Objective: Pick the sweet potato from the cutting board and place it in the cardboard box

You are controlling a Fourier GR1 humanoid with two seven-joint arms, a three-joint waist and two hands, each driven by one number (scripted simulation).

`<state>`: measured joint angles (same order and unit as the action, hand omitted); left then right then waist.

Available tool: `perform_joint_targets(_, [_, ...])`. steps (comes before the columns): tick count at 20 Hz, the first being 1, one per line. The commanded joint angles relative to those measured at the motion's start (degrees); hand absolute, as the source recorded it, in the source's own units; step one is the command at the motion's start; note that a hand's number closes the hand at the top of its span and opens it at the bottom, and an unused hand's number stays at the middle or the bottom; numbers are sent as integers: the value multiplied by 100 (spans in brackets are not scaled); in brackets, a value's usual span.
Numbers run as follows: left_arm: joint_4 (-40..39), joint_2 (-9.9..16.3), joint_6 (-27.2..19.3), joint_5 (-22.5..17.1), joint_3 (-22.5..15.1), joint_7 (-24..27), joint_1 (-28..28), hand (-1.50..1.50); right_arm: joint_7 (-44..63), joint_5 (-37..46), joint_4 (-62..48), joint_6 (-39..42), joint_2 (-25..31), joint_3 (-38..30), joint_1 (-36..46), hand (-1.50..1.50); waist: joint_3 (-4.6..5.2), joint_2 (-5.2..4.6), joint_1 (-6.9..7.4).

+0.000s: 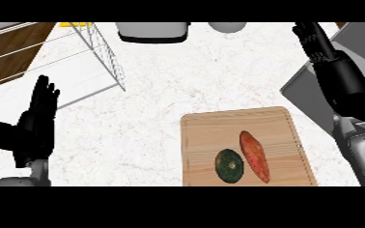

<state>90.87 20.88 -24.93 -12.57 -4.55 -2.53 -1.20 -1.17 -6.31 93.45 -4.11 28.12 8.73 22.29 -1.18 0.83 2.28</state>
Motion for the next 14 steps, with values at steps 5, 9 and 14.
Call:
perform_joint_targets(5, [-764,49,359,120,66,85,0,0,-352,45,947,-184,-243,-29,-1826,150,119,-70,-387])
perform_joint_targets(9, [-811,-315,249,141,-260,43,199,0,94,1434,113,-1037,257,-116,-2320,150,118,-84,-587])
perform_joint_targets(14, [-1135,-269,617,66,-141,238,50,0,-1185,2476,840,-1935,-2,229,-3798,-150,120,-62,-379])
